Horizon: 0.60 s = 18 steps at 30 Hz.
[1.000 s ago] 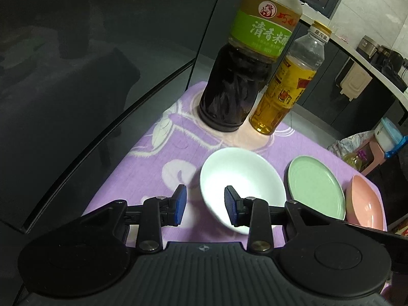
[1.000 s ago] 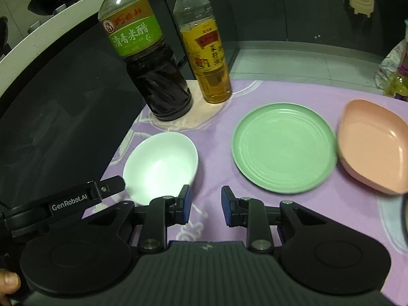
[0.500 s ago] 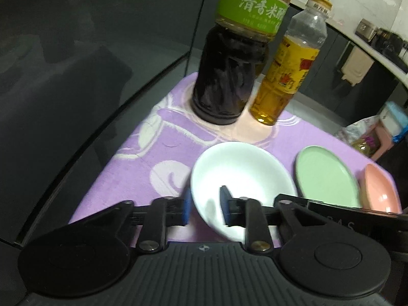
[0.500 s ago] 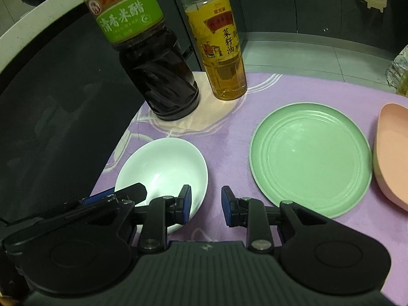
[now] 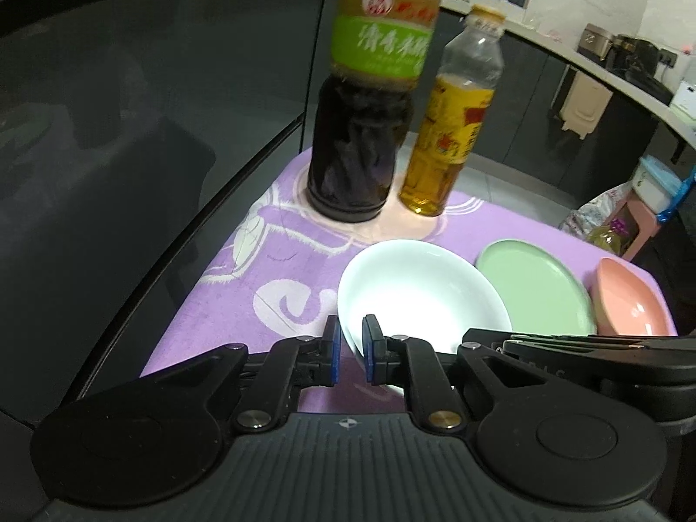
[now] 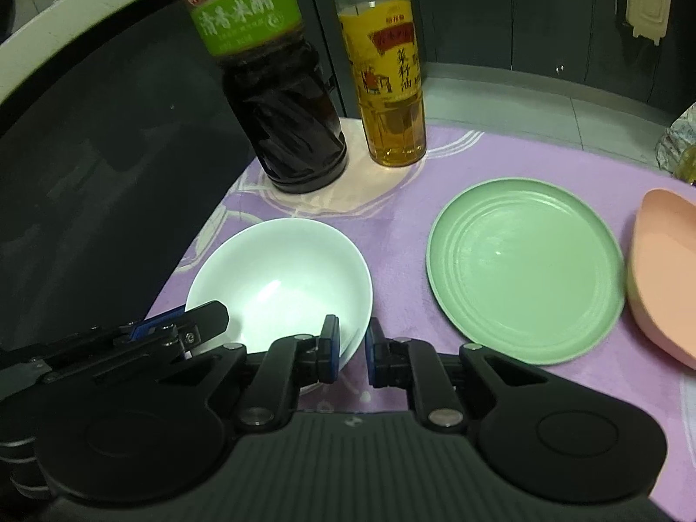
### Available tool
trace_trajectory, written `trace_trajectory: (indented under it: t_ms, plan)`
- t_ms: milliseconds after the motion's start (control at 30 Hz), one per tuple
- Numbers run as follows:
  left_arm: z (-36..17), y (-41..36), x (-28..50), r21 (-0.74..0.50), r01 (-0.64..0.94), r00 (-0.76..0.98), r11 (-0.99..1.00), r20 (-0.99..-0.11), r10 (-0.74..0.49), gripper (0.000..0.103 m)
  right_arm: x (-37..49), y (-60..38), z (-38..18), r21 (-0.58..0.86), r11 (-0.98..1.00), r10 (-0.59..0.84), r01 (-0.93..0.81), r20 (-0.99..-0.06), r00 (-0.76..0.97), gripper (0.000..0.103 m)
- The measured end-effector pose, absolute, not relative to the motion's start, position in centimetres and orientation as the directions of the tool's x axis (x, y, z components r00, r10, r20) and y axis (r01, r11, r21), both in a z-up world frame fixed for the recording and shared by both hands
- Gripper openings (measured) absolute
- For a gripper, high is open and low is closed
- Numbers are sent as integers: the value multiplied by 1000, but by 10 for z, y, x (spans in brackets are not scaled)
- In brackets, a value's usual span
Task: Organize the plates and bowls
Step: 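Close both grippers side by side on the small white bowl rim, then lift the small white bowl with both grippers and carry it over the nested bowls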
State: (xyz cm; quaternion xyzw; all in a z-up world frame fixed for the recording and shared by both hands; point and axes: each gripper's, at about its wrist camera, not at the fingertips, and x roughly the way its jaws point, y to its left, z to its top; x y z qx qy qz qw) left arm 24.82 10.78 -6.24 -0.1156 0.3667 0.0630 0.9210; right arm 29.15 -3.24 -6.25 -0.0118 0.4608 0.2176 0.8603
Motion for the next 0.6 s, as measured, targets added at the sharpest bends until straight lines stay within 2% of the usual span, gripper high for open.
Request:
trace_trajectory:
  t_ms: [600]
  plan:
    - [-13,69,153,-178,-86,788,980,-615,-42,10,192,-68,-8,178,914,371,-364,-730,574,15]
